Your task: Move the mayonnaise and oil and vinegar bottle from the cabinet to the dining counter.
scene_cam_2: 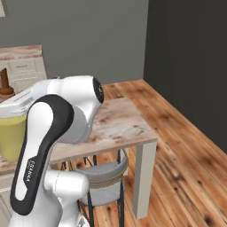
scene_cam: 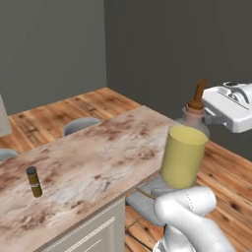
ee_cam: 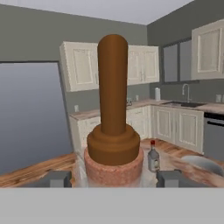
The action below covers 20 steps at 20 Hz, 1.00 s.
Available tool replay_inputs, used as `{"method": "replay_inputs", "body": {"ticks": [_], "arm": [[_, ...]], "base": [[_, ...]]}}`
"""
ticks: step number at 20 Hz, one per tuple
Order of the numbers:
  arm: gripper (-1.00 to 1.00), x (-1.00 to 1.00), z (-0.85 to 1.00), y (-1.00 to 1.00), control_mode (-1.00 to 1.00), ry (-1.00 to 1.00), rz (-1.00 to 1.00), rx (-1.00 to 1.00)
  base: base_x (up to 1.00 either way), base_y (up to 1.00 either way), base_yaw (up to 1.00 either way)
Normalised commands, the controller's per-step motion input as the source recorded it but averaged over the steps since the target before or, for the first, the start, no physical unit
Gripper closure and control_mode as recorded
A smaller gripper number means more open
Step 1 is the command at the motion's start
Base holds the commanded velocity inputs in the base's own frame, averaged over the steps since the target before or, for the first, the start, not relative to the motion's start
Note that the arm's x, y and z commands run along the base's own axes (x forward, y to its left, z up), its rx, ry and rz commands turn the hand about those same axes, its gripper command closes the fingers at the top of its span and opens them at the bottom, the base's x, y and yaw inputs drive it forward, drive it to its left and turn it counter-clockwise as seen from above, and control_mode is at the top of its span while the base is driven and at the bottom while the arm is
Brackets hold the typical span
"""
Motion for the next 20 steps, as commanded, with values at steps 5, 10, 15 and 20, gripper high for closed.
{"method": "replay_inputs", "body": {"ticks": [5,10,15,20], "arm": [[1.0,0.6,-0.01,0.0,-1.0,-0.01,0.1,0.0],[1.0,0.64,-0.14,0.03,-1.0,-0.06,0.07,0.0],[1.0,0.81,-0.36,0.16,-1.0,-0.03,0.07,-0.01],[1.0,0.65,-0.45,0.07,-1.0,-0.02,0.1,0.0]], "base": [[0.0,0.0,0.0],[0.0,0.0,0.0],[0.0,0.0,0.0],[0.0,0.0,0.0]]}}
